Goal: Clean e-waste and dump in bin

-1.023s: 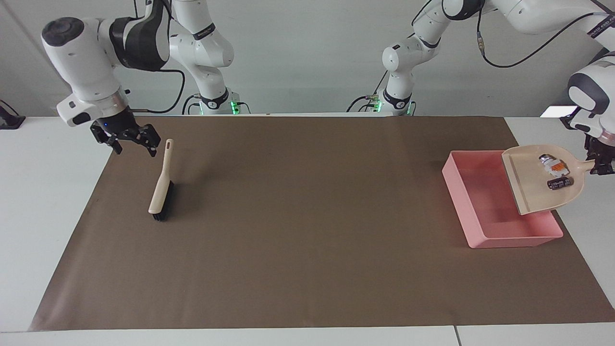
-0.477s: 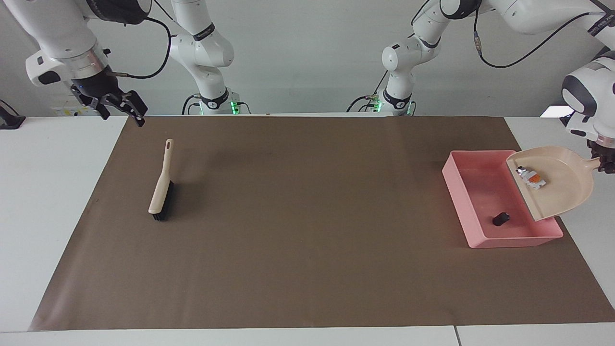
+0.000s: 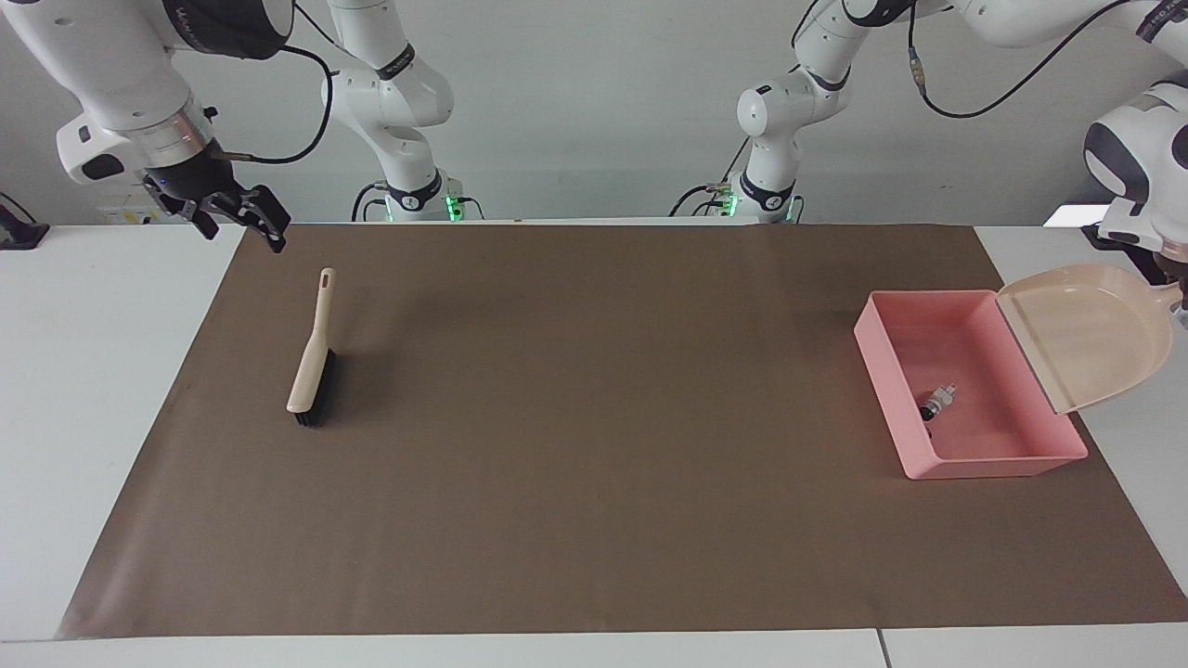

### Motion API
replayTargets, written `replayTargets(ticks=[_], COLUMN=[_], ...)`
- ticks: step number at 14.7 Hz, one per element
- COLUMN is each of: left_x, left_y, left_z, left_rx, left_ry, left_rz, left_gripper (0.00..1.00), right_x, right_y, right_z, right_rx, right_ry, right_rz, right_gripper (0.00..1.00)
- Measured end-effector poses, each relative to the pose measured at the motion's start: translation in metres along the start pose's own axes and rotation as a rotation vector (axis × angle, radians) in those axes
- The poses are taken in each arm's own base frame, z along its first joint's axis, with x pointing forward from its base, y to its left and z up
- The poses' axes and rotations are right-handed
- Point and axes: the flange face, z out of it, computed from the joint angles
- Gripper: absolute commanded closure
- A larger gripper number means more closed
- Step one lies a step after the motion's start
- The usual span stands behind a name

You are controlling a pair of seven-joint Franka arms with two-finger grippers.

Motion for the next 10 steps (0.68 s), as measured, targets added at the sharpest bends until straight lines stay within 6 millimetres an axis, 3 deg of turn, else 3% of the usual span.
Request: replayTargets(ticks=[2, 3, 6, 10], left_x=[0.016, 0.032, 0.094, 0.187], left_y=[0.005, 0.006, 0.004, 0.01], left_z=[-0.029, -0.043, -0.073, -0.096], left_rx=[0.001, 0.01, 0.043, 0.066], left_ry=[0.007, 0.029, 0.134, 0.316], left_rz=[0.021, 0.041, 0.102, 0.148], left_gripper=[1.0, 1.0, 1.0, 1.0], right_x=[-0.001, -0.001, -0.001, -0.001], right_y=[-0.002, -0.002, -0.003, -0.003], right_z=[0.0, -0.001, -0.002, -0.002], right_rx=[-0.001, -0.001, 0.0, 0.0], right_ry=[-0.002, -0.001, 0.001, 0.002], right_rz=[-0.003, -0.004, -0.005, -0.005], right_gripper=[0.0, 0.0, 0.0, 0.0])
